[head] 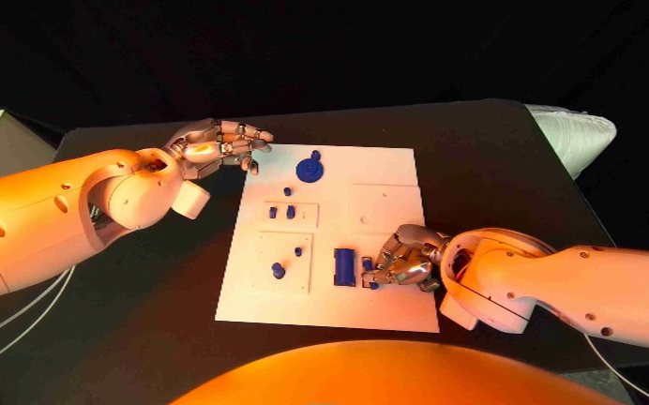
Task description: Assemble the parts on the task board
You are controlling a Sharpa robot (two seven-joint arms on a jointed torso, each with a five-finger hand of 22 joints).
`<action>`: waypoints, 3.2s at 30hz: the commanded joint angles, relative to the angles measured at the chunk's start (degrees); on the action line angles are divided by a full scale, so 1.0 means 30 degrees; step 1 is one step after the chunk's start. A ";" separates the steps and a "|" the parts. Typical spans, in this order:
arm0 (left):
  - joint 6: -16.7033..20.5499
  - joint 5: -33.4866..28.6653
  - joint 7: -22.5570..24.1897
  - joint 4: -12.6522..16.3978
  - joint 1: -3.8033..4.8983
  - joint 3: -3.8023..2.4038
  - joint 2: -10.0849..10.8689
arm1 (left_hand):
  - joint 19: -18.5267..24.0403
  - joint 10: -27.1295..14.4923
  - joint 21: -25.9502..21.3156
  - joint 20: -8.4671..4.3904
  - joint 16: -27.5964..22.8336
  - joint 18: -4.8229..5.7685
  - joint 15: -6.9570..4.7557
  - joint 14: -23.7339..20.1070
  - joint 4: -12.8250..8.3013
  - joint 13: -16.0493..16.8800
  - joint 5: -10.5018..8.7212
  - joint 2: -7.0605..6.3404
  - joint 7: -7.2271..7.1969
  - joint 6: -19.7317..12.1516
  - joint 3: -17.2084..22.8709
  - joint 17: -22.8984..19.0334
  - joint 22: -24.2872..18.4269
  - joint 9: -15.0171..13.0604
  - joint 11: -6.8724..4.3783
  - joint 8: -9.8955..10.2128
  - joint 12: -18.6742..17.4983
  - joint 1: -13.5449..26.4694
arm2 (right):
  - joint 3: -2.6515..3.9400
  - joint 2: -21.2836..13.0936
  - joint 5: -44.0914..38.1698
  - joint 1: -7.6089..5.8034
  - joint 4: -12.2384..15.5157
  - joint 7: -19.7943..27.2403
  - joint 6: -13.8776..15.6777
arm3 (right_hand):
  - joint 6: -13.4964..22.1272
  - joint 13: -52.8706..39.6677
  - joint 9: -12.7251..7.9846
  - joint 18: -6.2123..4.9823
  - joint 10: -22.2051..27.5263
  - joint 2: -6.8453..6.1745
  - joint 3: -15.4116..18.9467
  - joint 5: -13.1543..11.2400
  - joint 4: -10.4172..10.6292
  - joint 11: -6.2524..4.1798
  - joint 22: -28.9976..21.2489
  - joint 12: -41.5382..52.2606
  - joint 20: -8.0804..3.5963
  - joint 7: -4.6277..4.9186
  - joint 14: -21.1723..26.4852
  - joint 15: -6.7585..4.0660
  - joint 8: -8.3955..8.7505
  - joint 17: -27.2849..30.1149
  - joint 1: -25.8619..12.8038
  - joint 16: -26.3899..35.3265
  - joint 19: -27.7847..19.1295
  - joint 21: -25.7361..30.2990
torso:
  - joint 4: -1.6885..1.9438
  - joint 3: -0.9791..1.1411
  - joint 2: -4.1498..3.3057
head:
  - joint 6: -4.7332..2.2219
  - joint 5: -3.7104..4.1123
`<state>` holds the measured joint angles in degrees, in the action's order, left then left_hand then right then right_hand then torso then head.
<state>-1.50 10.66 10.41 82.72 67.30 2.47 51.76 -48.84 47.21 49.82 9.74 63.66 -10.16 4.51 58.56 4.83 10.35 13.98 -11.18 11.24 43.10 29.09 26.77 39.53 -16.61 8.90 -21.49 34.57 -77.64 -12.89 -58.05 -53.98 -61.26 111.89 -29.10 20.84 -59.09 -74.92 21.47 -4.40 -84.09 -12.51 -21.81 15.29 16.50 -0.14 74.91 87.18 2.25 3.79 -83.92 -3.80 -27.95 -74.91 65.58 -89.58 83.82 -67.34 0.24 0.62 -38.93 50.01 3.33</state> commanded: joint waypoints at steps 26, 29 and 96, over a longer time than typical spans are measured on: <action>-0.0465 0.0057 0.0057 -0.0039 -0.0006 0.0010 -0.0027 | -0.0009 -0.0224 -0.0140 0.0135 0.0129 -0.0108 0.0032 -0.0164 0.0169 -0.0022 -0.0030 0.0179 0.0550 -0.0222 0.0024 0.0006 -0.0030 0.0026 -0.0002 -0.0101 0.0111 0.0047 | 0.0007 -0.0242 0.0021 0.0010 -0.0012 0.1242 -0.1489 | 0.0118 -0.4537 0.0081 0.0165 -0.1502 -0.0276 0.2765 -0.1849 -0.0085 -0.0107 0.2756 0.0006 -0.0008 -0.0037 -0.2023 -0.0059 -0.0258 -0.5016 0.0009 -0.0133 0.0177 0.0032 | -0.0015 0.0019 0.0010 | -0.0003 -0.0041; -0.0470 0.0057 0.0052 -0.0045 -0.0007 0.0013 -0.0032 | -0.0009 -0.0224 -0.0140 0.0135 0.0129 -0.0108 0.0032 -0.0164 0.0169 -0.0022 -0.0030 0.0179 0.0550 -0.0222 0.0024 0.0006 -0.0030 0.0026 -0.0002 -0.0101 0.0111 0.0047 | 0.0007 -0.0329 -0.0161 0.0010 -0.0055 0.1272 -0.2134 | 0.0104 -0.4574 0.0059 0.0167 -0.1535 0.0319 0.4892 -0.2384 -0.0007 -0.0125 0.2809 0.0068 -0.0014 -0.0059 -0.2024 -0.0070 -0.0315 -0.5020 0.0805 -0.0134 0.0206 0.0057 | -0.0008 0.0015 0.0016 | -0.0003 -0.0026; -0.0769 0.0134 -0.0234 -0.0163 -0.0041 0.0062 -0.0060 | -0.0014 -0.0247 -0.0156 0.0138 0.0136 -0.0111 0.0030 -0.0171 0.0182 -0.0028 -0.0013 0.0201 0.0546 -0.0250 0.0048 0.0004 -0.0041 0.0036 -0.0006 -0.0150 0.0154 0.0016 | 0.0014 -0.0211 -0.0648 -0.0135 -0.0714 0.0554 -0.1887 | 0.0058 -0.4547 -0.0288 0.0175 -0.1509 0.2064 0.7254 -0.2096 0.0043 -0.0132 0.3062 -0.0027 -0.0046 -0.0057 -0.2022 -0.0089 -0.0217 -0.5015 0.1783 -0.0132 0.0316 0.0266 | 0.0015 0.0005 0.0039 | -0.0003 0.0026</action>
<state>-2.87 10.78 9.10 82.10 67.19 2.67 51.59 -48.84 46.80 49.63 9.74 63.89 -10.16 4.72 58.36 4.98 10.35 13.98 -11.18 11.23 42.68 29.25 26.77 39.50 -16.58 8.90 -21.70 34.79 -77.64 -12.72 -58.38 -58.48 -61.60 110.07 -28.68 15.87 -58.94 -74.92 20.58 -4.40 -83.89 -5.82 -0.37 8.79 16.59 -0.34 74.93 87.43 2.25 3.28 -83.92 -3.80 -28.17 -74.94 70.93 -89.81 83.82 -66.77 0.27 0.62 -38.89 50.01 3.32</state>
